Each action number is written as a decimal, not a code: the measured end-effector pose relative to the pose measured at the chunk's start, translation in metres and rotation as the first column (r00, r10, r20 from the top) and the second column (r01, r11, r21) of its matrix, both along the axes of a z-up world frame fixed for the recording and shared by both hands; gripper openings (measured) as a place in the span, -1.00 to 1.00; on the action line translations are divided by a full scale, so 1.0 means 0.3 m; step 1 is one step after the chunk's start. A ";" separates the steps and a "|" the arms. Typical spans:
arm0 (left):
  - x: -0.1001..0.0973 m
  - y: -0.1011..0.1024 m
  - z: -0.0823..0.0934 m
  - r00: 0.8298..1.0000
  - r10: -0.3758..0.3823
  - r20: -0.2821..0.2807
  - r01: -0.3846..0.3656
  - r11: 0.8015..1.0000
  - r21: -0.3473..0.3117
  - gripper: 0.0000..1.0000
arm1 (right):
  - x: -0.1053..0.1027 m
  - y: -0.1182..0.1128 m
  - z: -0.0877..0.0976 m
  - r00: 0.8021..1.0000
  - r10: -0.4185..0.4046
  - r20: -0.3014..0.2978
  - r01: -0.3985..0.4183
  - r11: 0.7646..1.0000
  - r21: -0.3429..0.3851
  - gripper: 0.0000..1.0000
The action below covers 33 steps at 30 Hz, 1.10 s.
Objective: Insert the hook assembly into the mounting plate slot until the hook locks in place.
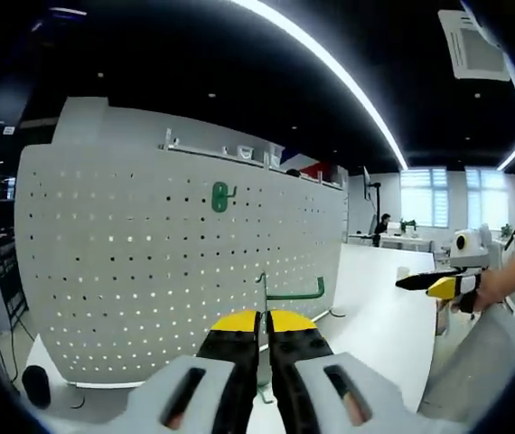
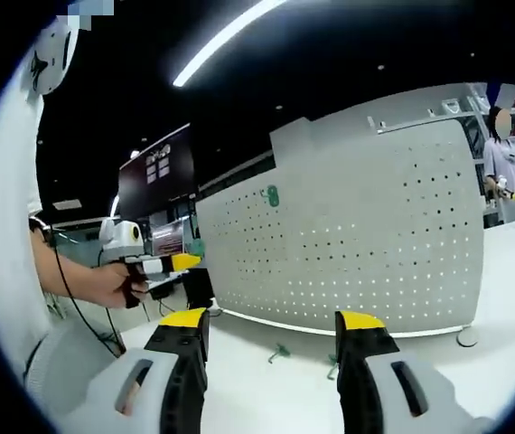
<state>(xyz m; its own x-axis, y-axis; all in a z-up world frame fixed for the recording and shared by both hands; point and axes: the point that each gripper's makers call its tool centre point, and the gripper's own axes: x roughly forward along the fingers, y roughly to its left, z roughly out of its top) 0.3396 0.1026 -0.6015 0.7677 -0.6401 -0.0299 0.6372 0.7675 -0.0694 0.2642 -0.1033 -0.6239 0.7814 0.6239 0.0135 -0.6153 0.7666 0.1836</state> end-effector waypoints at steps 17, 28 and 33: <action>-0.010 -0.032 0.010 1.000 -0.017 0.006 0.017 1.000 0.014 -0.95 | -0.003 0.061 0.012 0.997 0.060 -0.046 -0.060 0.998 -0.013 -0.06; -0.017 -0.032 0.010 1.000 -0.013 0.006 0.013 1.000 0.017 -0.95 | 0.025 0.194 0.067 0.990 0.140 -0.001 -0.140 0.990 -0.007 -0.11; -0.017 -0.027 0.015 1.000 -0.006 0.009 0.006 1.000 0.013 -0.95 | 0.049 0.238 0.085 0.987 0.158 -0.004 -0.158 0.987 0.010 -0.19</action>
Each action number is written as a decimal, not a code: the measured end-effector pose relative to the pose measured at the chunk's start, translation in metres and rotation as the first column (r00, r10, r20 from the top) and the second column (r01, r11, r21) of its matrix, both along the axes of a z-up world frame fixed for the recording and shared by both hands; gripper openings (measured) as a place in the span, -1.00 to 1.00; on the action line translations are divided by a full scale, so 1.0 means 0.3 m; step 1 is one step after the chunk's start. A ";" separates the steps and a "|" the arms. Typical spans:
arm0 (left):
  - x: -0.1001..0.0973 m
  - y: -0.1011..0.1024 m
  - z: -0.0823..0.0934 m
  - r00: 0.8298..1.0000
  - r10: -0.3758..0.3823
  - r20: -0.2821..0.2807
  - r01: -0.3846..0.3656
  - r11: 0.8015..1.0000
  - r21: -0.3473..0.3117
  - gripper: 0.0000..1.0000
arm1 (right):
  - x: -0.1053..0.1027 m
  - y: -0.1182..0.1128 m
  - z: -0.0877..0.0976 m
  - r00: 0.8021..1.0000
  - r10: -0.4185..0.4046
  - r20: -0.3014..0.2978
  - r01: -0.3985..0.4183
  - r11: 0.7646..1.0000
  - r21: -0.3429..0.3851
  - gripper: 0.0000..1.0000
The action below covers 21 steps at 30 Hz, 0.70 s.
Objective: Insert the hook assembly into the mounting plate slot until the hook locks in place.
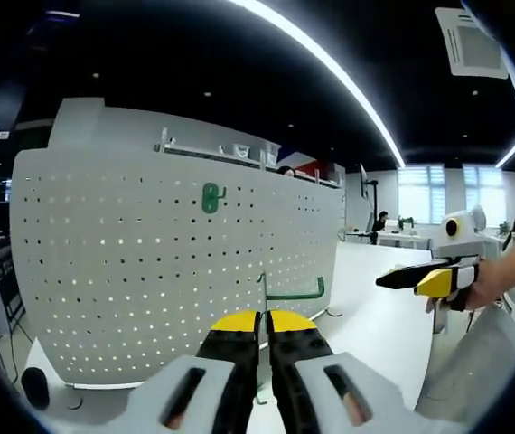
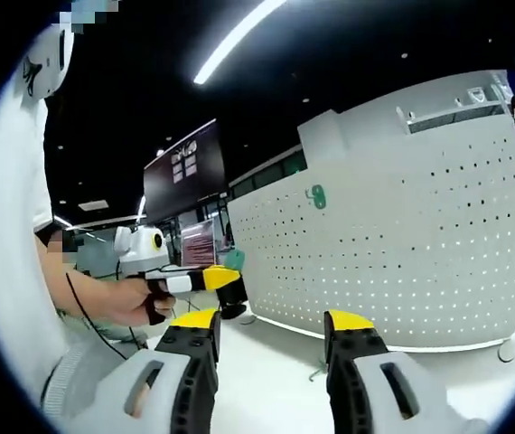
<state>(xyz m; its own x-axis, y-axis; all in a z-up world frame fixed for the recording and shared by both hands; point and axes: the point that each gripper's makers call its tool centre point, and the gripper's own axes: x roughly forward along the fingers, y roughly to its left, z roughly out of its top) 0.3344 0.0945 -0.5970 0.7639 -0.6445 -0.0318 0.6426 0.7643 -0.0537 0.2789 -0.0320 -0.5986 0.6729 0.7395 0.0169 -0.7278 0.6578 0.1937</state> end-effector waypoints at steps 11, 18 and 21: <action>-0.016 -0.014 -0.002 1.000 0.000 0.002 0.000 1.000 0.008 -0.95 | 0.023 0.066 0.035 1.000 0.020 -0.004 -0.020 0.999 0.045 -0.26; -0.028 -0.041 0.007 1.000 -0.009 0.014 0.008 1.000 0.025 -0.95 | 0.031 0.111 0.059 0.999 0.046 0.009 -0.046 0.997 0.058 -0.34; -0.033 -0.049 0.014 1.000 -0.008 0.021 0.008 1.000 0.024 -0.95 | 0.035 0.122 0.067 0.998 0.056 0.003 -0.056 0.995 0.081 -0.36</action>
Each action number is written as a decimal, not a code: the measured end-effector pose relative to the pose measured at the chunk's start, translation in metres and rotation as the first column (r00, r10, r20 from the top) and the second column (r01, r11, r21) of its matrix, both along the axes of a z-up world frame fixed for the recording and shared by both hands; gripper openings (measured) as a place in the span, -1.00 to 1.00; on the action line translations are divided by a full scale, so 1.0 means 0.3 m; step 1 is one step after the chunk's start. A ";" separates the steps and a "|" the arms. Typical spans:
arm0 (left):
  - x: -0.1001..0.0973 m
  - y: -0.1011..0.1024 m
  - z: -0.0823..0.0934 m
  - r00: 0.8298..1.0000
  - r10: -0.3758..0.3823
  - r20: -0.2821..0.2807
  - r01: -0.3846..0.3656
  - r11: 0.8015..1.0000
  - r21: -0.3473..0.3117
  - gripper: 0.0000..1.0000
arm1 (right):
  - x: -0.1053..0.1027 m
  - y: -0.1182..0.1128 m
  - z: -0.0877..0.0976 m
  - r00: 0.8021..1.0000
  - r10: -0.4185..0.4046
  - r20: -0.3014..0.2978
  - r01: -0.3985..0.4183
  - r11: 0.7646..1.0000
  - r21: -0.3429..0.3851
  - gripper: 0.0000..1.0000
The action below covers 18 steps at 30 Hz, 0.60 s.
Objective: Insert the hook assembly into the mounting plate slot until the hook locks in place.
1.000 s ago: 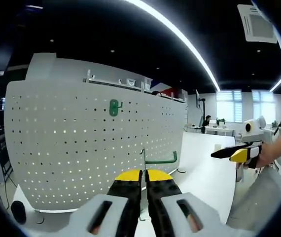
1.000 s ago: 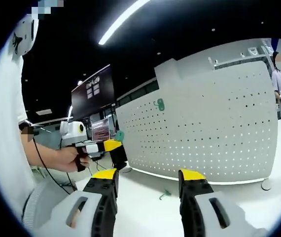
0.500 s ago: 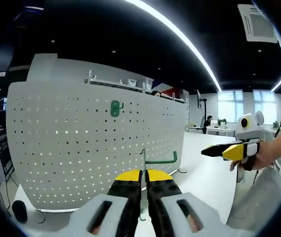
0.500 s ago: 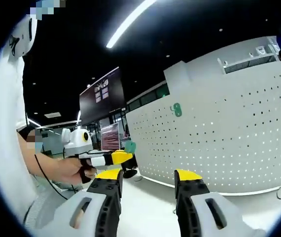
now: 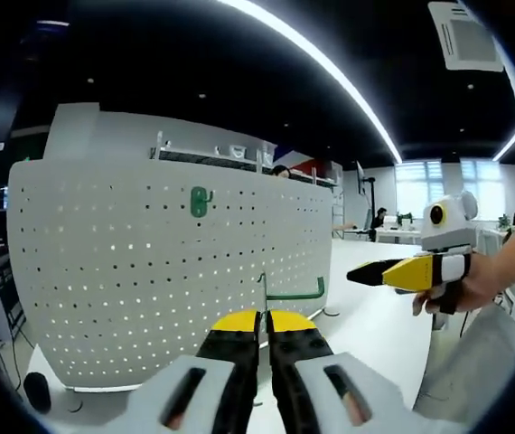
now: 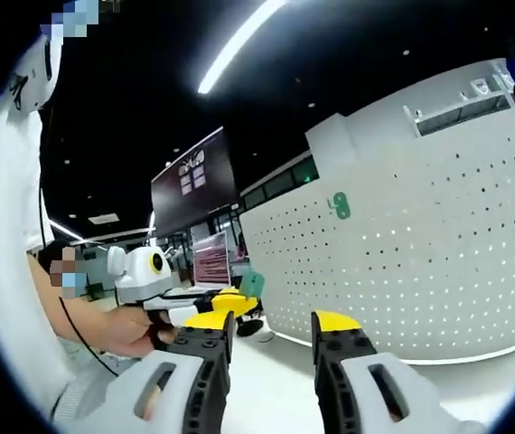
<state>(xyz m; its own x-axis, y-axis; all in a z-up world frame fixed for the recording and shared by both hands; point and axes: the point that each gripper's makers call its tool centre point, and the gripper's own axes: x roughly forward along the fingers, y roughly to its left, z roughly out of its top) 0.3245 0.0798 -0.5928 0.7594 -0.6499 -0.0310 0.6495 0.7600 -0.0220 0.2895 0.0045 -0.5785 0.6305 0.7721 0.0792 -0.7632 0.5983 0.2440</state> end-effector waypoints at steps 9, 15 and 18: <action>-0.004 -0.021 0.008 1.000 0.003 0.012 -0.003 1.000 0.012 -0.95 | 0.013 0.044 0.031 1.000 0.028 0.003 -0.028 0.999 0.032 -0.43; -0.010 -0.044 0.028 1.000 -0.004 0.023 0.004 1.000 0.000 -0.95 | 0.029 0.065 0.038 0.999 0.037 -0.006 -0.037 0.998 0.044 -0.48; -0.012 -0.055 0.032 1.000 -0.009 0.021 0.009 1.000 -0.008 -0.96 | 0.036 0.074 0.047 0.999 0.039 -0.005 -0.039 0.998 0.047 -0.49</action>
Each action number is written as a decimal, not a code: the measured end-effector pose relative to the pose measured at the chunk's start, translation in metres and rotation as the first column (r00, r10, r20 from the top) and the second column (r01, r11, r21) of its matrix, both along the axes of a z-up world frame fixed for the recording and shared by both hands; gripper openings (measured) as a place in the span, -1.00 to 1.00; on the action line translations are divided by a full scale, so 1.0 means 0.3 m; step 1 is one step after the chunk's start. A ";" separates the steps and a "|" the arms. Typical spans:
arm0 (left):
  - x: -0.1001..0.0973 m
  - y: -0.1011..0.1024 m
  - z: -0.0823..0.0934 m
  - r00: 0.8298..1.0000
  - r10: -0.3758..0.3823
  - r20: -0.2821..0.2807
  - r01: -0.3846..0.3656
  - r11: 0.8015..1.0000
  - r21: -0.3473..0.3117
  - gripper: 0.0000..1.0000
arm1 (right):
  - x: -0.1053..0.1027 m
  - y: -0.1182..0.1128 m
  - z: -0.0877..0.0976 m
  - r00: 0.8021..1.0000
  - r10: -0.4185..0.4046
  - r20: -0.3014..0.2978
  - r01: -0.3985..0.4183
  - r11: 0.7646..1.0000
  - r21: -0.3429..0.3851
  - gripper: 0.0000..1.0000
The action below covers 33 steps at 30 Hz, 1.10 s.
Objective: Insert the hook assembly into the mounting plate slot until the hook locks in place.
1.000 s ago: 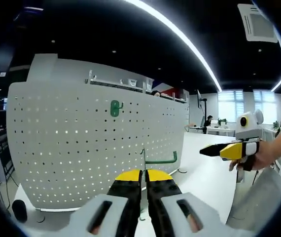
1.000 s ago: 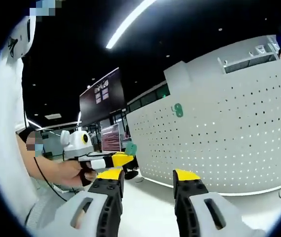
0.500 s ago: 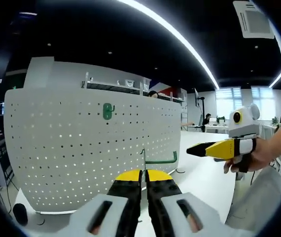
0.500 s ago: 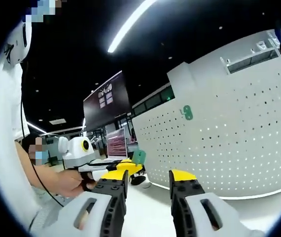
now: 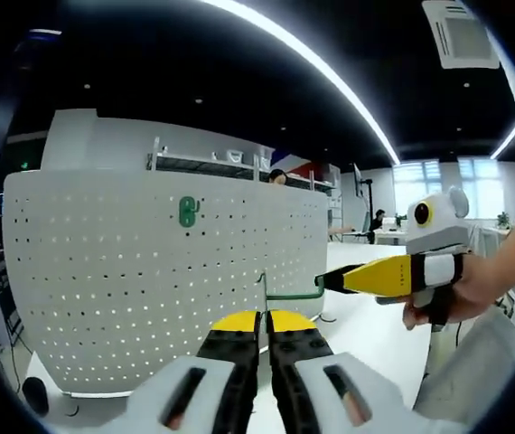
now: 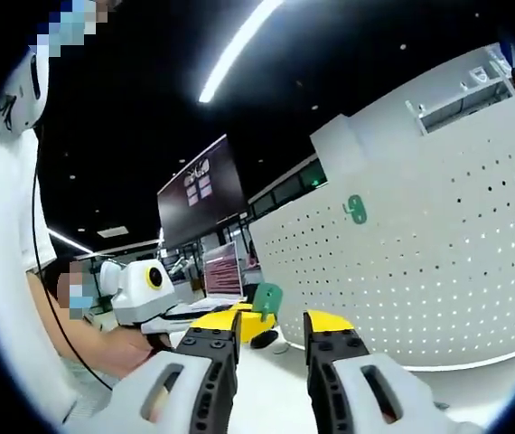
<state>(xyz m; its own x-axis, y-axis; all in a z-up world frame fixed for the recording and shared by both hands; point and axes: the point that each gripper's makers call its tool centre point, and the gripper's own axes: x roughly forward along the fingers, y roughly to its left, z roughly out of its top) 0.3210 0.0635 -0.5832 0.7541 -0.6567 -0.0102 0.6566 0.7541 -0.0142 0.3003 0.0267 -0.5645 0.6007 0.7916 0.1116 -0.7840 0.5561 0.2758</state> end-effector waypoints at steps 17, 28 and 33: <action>-0.008 -0.017 0.035 1.000 0.007 0.014 -0.006 0.999 -0.034 -0.95 | 0.025 0.059 0.025 1.000 0.024 0.002 -0.024 0.999 0.025 -0.61; -0.016 -0.023 0.035 1.000 0.005 0.009 -0.004 0.999 -0.045 -0.95 | 0.029 0.085 0.020 0.999 0.035 -0.003 -0.035 0.999 0.009 -0.76; -0.016 -0.030 0.034 1.000 0.000 0.006 0.000 0.999 -0.046 -0.96 | 0.032 0.088 0.016 0.999 0.036 -0.010 -0.036 0.999 0.013 -0.86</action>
<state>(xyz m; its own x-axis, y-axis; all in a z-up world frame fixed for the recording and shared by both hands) 0.3161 0.0543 -0.5729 0.7538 -0.6566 0.0248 0.6570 0.7525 -0.0450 0.3100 0.0530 -0.5596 0.5731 0.8112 0.1157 -0.8006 0.5242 0.2905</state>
